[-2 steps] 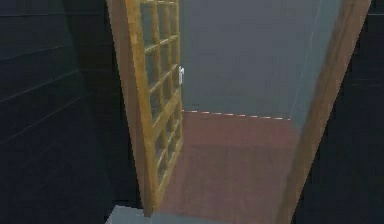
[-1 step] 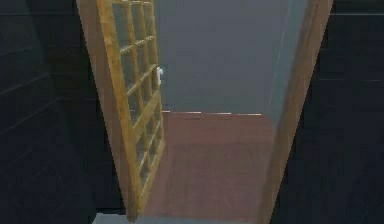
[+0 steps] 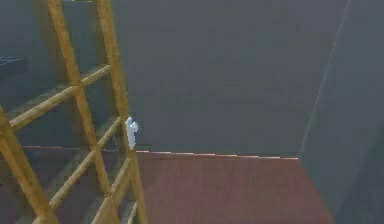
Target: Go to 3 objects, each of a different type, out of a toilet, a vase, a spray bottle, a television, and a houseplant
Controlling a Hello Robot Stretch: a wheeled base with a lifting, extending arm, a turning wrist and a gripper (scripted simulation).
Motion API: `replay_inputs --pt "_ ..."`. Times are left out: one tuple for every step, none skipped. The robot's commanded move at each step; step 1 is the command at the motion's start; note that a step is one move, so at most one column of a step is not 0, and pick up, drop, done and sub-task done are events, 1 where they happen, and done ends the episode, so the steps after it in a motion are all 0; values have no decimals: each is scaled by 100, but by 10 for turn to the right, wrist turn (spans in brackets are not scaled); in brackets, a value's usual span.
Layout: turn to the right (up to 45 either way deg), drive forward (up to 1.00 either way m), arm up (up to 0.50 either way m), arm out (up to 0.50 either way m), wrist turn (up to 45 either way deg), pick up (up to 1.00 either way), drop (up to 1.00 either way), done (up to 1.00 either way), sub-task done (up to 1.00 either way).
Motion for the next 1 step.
replay_inputs --pt "0 100 0 0 0 0 0 0 0"
